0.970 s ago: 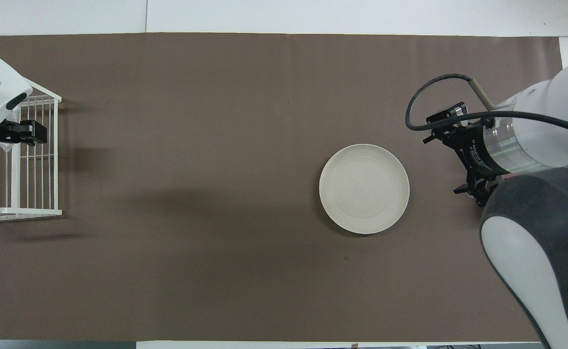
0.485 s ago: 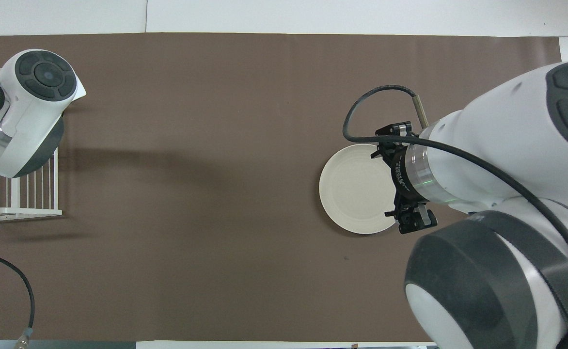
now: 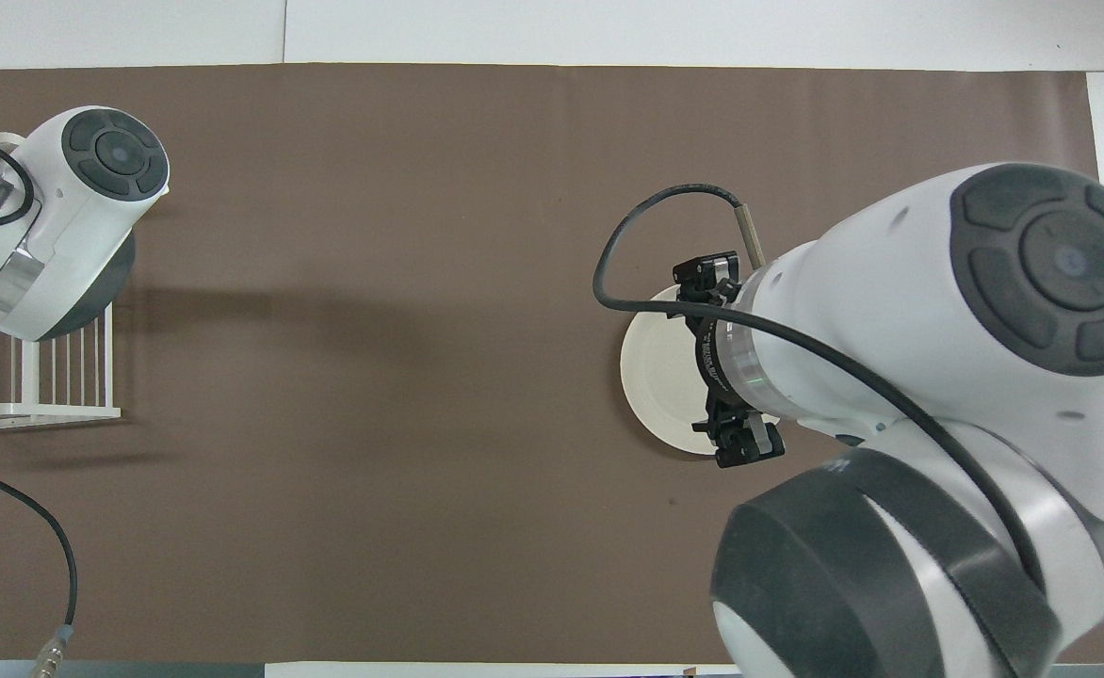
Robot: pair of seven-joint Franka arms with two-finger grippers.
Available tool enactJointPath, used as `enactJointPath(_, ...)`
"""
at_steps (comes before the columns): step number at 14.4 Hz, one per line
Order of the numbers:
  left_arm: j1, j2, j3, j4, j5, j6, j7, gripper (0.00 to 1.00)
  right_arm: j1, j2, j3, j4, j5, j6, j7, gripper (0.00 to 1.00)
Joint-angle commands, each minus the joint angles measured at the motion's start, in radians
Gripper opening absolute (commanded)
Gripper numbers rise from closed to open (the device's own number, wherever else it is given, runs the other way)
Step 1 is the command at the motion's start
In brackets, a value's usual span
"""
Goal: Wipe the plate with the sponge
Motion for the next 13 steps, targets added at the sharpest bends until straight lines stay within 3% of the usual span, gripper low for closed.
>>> enactJointPath(1, 0.003, -0.021, -0.003, -0.032, 0.017, -0.029, -0.054, 0.98, -0.01, -0.005, 0.007, -0.01, 0.01, 0.011, 0.009, 1.0)
enactJointPath(3, 0.003, -0.021, -0.003, -0.032, 0.016, -0.029, -0.071, 0.61, -0.012, -0.005, 0.007, -0.007, 0.01, -0.006, 0.015, 1.0)
enactJointPath(5, 0.003, -0.019, -0.003, -0.026, 0.016, -0.028, -0.071, 0.08, -0.023, -0.005, 0.007, -0.009, 0.009, -0.004, 0.007, 1.0)
enactJointPath(6, 0.001, -0.018, -0.003, -0.021, 0.016, -0.029, -0.071, 0.0, -0.032, -0.004, 0.005, -0.01, 0.007, 0.008, -0.003, 1.0)
enactJointPath(9, -0.003, -0.014, -0.003, -0.014, 0.017, -0.028, -0.069, 0.0, -0.04, -0.004, 0.005, 0.002, 0.007, 0.031, -0.039, 1.0)
enactJointPath(12, -0.009, -0.01, -0.003, 0.029, 0.017, -0.064, -0.063, 0.0, -0.026, 0.004, 0.008, 0.012, -0.003, 0.063, 0.067, 1.0)
enactJointPath(13, -0.011, -0.01, -0.006, 0.051, 0.013, -0.084, -0.057, 0.0, -0.026, 0.027, 0.009, 0.058, -0.008, 0.044, 0.069, 1.0)
